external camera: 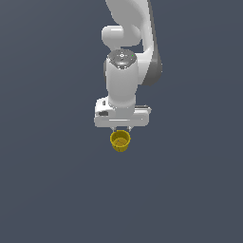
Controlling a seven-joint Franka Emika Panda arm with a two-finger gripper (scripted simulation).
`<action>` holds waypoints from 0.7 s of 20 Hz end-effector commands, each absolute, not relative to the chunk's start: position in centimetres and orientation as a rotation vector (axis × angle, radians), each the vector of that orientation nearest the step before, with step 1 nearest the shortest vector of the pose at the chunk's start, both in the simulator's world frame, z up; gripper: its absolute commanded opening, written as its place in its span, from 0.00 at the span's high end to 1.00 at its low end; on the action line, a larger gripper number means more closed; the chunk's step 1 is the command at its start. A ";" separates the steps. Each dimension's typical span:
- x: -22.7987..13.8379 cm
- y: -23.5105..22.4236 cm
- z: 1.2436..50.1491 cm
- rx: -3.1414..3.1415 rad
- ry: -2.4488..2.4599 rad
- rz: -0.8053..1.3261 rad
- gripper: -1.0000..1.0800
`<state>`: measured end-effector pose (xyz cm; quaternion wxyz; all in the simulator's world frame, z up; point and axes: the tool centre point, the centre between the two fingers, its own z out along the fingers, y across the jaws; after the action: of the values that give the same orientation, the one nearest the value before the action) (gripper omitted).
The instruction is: Pick up the object and move it to a goal position.
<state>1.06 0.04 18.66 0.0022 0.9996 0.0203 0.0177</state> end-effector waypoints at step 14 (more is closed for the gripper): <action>-0.1 0.4 15.9 3.090 0.382 0.131 0.38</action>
<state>0.15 0.30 16.38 0.0107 0.9937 0.1051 0.0381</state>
